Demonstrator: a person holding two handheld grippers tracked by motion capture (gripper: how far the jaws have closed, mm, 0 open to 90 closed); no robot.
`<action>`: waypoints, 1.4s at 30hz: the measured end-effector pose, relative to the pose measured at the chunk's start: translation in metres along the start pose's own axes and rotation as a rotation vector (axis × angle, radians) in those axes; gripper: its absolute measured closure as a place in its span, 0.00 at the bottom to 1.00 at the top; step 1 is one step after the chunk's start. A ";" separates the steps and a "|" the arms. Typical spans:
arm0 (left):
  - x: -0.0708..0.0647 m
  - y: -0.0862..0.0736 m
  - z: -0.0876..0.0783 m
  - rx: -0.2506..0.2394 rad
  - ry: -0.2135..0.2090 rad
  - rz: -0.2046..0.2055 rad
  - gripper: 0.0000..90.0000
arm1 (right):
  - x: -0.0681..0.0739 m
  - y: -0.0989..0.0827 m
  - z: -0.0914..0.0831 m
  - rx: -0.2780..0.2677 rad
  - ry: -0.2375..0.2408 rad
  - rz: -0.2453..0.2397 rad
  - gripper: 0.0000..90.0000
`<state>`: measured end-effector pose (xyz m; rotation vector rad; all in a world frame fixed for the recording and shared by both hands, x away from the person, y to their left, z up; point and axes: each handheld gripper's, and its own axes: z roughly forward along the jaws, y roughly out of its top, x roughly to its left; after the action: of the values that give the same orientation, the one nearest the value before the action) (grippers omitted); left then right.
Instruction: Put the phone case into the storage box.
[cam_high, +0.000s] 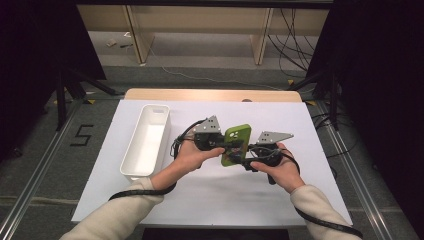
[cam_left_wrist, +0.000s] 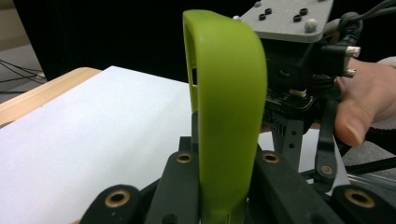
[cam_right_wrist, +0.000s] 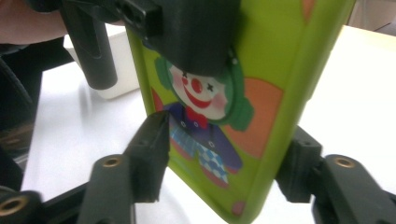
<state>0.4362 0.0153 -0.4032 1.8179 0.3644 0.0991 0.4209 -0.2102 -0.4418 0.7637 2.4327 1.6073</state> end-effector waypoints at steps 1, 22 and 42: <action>0.000 0.000 0.000 -0.001 -0.002 0.000 0.93 | -0.001 -0.001 0.000 0.002 0.008 0.008 0.53; 0.007 0.003 -0.004 -0.046 0.064 -0.007 0.56 | -0.005 0.000 -0.008 -0.009 0.070 0.096 0.86; 0.003 0.009 -0.009 -0.006 0.279 -0.048 0.00 | 0.001 0.003 -0.012 0.006 -0.122 0.137 0.87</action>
<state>0.4385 0.0220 -0.3926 1.7911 0.6033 0.3223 0.4163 -0.2183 -0.4343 1.0176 2.3471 1.5493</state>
